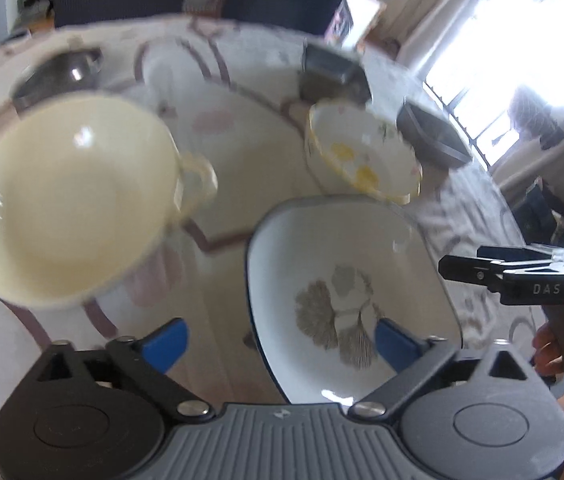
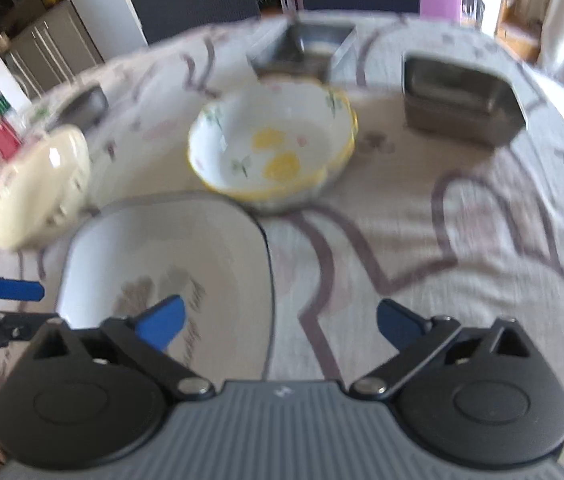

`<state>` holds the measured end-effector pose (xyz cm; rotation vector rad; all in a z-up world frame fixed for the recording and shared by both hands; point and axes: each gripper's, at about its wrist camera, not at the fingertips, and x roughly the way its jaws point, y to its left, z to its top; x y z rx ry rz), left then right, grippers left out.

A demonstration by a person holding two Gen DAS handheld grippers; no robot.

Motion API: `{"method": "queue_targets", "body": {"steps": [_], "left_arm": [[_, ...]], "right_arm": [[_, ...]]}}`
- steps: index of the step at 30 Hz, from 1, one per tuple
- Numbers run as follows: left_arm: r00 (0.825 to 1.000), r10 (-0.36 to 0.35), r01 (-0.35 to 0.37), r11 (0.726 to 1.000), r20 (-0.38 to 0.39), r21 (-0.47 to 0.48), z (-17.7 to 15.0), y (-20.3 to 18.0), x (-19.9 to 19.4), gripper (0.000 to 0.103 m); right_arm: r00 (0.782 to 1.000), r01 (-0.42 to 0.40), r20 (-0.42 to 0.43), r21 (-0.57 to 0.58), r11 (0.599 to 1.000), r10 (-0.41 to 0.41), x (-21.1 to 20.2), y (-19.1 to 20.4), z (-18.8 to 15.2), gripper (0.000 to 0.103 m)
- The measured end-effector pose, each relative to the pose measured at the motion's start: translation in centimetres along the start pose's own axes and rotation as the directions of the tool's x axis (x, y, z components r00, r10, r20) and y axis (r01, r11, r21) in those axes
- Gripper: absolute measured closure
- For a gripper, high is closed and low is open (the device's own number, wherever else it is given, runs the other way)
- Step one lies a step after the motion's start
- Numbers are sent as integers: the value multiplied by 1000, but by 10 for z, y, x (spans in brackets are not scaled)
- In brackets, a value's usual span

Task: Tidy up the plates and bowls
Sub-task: 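Lower the plate and open both grippers, then grasp the cream two-handled bowl rim with the right gripper while the left grips it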

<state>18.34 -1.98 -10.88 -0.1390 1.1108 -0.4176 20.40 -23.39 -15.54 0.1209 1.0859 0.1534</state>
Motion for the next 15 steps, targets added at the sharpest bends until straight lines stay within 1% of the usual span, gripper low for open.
{"method": "queue_targets", "body": {"steps": [4, 6, 8, 11, 15], "left_arm": [[995, 29, -30, 1000, 100, 6, 12, 10, -27, 0], [989, 49, -49, 999, 140, -7, 17, 19, -39, 0], [979, 83, -80, 997, 185, -23, 25, 32, -49, 0], [964, 134, -123, 990, 228, -64, 35, 51, -60, 0], [949, 190, -166, 979, 250, -117, 51, 81, -69, 0]], "right_arm": [[995, -20, 94, 23, 1000, 18, -11, 11, 14, 0], [989, -46, 143, 26, 999, 42, -15, 20, 20, 0], [980, -73, 189, 28, 997, 67, -19, 33, 29, 0], [967, -117, 232, 22, 993, 108, -19, 51, 41, 0], [949, -185, 263, 21, 983, 173, -15, 83, 59, 0]]}}
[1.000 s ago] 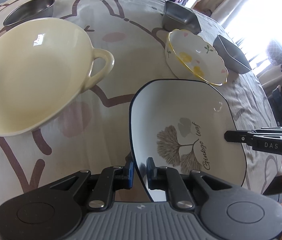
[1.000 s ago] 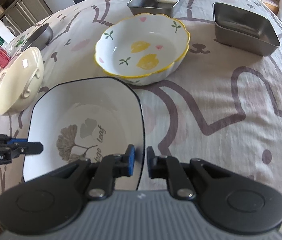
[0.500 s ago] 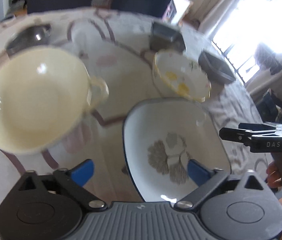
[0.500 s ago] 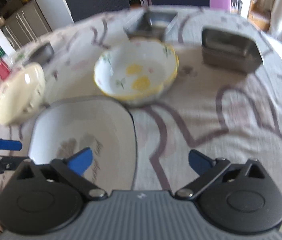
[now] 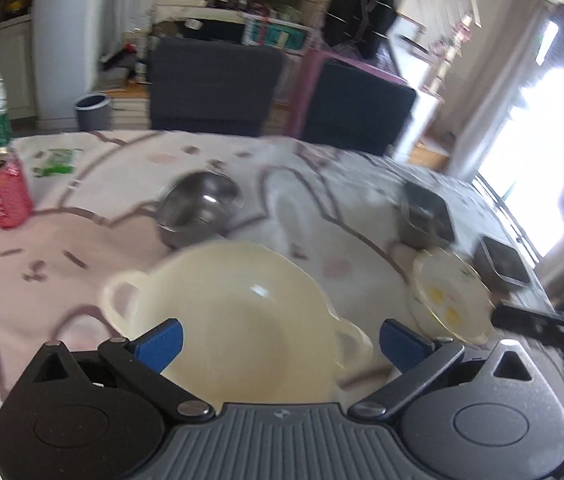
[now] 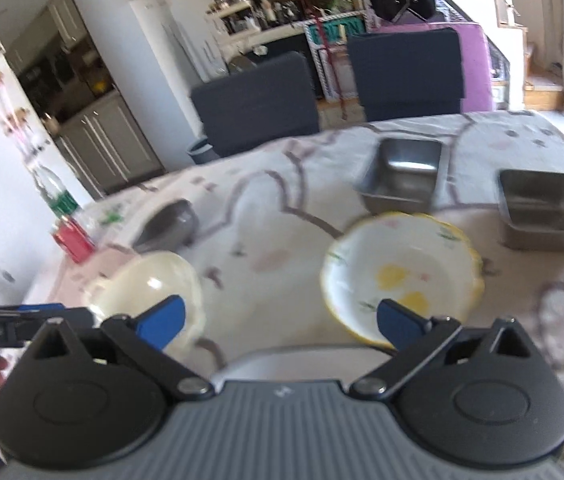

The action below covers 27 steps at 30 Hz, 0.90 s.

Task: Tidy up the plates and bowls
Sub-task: 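Grasp the cream two-handled bowl rim with the right gripper while the left grips it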

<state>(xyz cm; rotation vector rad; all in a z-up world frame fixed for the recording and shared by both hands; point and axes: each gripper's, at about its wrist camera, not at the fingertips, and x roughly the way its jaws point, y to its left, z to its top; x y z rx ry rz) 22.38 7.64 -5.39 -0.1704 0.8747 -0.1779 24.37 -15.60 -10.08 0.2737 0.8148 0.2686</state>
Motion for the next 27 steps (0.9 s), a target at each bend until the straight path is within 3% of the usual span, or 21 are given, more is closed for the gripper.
{"method": "queue_targets", "body": {"steps": [4, 7, 9, 12, 16, 20, 21, 22, 27], "left_arm": [[999, 47, -46, 999, 21, -26, 14, 26, 4, 0], [998, 59, -57, 996, 26, -62, 22, 49, 7, 1], [997, 73, -71, 994, 22, -79, 26, 63, 10, 3], [995, 100, -99, 990, 6, -99, 27, 82, 18, 14], [993, 109, -113, 982, -35, -154, 23, 104, 28, 27], [994, 99, -104, 980, -42, -167, 20, 111, 30, 31], [995, 96, -101, 981, -40, -166, 19, 111, 29, 32], [995, 94, -99, 981, -39, -165, 19, 111, 30, 33], [995, 87, -95, 982, -53, -166, 17, 110, 33, 37]], "right_arm": [[998, -11, -60, -7, 1000, 10, 23, 21, 6, 0], [992, -26, -127, 21, 999, 29, 50, 28, 9, 9], [983, -37, -177, 73, 997, 49, 68, 29, 9, 17], [966, -79, -233, 139, 987, 110, 88, 30, 6, 27], [949, -87, -284, 173, 981, 134, 114, 34, -1, 38], [931, -98, -330, 194, 976, 159, 130, 43, -7, 60], [927, -101, -338, 192, 976, 162, 134, 46, -8, 78], [925, -96, -347, 176, 980, 153, 137, 49, -7, 84], [938, -70, -338, 43, 997, 80, 132, 63, -6, 86]]}}
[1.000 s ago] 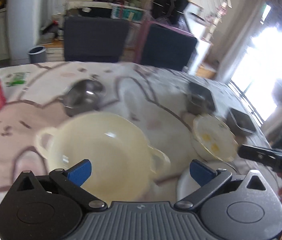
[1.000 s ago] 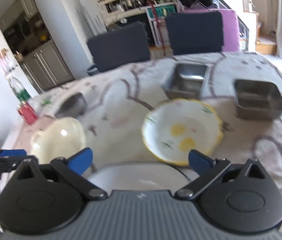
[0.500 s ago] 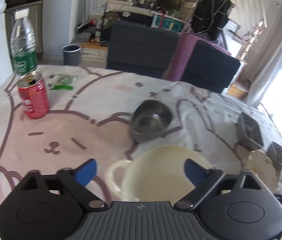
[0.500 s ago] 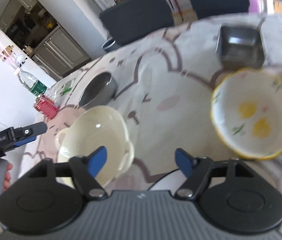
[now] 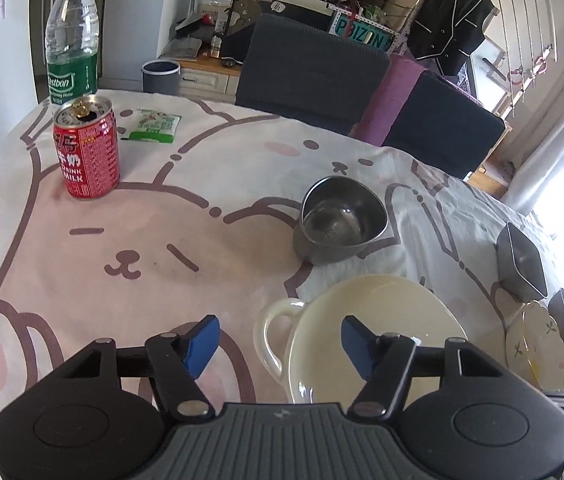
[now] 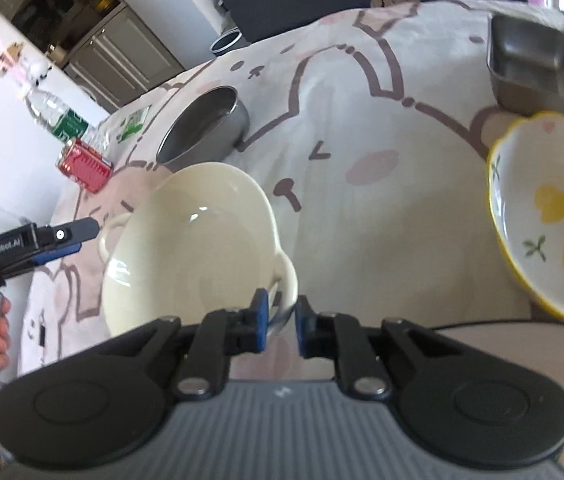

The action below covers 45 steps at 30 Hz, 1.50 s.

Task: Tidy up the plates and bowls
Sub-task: 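Grasp the cream two-handled bowl rim with the right gripper while the left grips it, then lift the cream bowl with both grippers and lower it onto the white plate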

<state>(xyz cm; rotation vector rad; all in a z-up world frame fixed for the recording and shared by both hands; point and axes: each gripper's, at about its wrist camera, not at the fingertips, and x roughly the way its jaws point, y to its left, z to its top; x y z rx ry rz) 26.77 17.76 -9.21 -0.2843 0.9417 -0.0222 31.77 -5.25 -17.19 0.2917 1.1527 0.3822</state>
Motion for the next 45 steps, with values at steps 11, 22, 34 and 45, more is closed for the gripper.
{"method": "queue_targets", "body": {"steps": [11, 22, 34, 45], "left_arm": [[998, 8, -9, 1000, -57, -15, -4, 0, 13, 46], [995, 6, -8, 1000, -95, -25, -4, -1, 26, 58], [991, -34, 28, 998, -127, -48, -5, 2, 39, 73], [989, -35, 26, 998, -142, -65, -8, 1, 44, 72]], "right_arm": [[994, 56, 95, -62, 997, -50, -2, -11, 27, 92], [994, -59, 102, 86, 995, 50, -2, -26, 19, 69], [999, 4, 40, 90, 996, -8, 22, -20, 17, 69], [999, 21, 31, 37, 999, -22, 28, -16, 20, 76]]}}
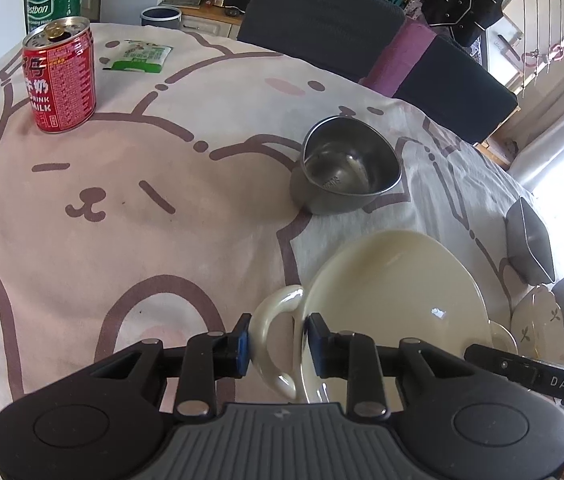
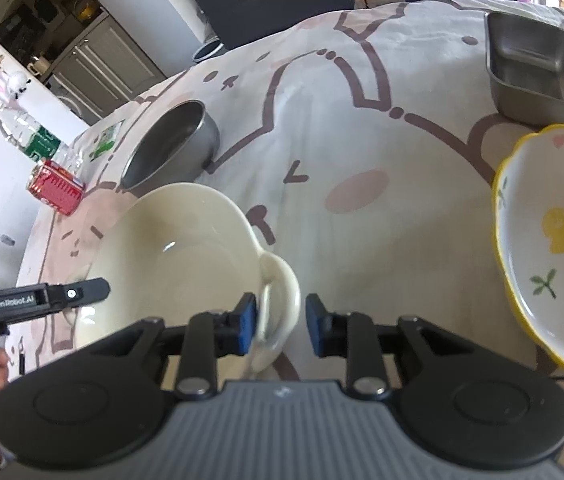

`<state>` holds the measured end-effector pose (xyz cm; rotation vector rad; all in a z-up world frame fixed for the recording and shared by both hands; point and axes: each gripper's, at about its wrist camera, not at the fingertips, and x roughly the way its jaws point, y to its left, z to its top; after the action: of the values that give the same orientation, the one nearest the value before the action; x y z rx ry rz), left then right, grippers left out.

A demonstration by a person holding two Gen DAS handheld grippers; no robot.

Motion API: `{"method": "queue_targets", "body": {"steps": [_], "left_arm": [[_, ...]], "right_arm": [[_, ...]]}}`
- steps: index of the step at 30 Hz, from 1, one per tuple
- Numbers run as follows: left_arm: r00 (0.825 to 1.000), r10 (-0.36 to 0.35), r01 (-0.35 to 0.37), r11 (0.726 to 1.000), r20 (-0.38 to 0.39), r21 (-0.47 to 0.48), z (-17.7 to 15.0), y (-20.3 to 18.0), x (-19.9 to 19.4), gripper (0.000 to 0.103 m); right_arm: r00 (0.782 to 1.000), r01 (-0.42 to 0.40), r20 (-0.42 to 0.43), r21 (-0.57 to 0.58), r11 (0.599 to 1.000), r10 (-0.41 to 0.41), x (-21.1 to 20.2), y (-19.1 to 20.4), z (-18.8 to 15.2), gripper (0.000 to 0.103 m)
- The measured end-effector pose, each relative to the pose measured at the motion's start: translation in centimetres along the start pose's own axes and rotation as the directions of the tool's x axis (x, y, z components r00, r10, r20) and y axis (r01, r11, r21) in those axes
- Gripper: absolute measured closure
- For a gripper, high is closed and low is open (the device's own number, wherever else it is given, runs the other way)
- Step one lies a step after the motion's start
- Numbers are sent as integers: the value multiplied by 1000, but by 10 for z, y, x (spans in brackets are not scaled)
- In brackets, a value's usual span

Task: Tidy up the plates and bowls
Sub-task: 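Lift the cream bowl with both grippers and lower it onto the white plate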

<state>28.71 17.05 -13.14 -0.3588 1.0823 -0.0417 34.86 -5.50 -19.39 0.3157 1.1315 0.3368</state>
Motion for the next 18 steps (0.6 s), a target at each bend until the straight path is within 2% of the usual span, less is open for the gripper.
{"method": "queue_targets", "body": {"steps": [1, 8, 13, 18], "left_arm": [[1000, 2, -2, 1000, 1, 1, -1, 0, 0, 72], [1000, 11, -12, 999, 27, 39, -7, -8, -13, 73], [994, -10, 6, 999, 104, 40, -9, -18, -42, 74], [983, -58, 53, 998, 172, 33, -16, -36, -73, 76]], "right_arm": [[1000, -5, 0, -11, 1000, 5, 0, 1, 0, 78], [998, 49, 33, -111, 993, -46, -6, 11, -2, 77], [995, 27, 97, -147, 989, -13, -31, 16, -1, 77], [986, 4, 167, -142, 990, 20, -67, 16, -3, 78]]}}
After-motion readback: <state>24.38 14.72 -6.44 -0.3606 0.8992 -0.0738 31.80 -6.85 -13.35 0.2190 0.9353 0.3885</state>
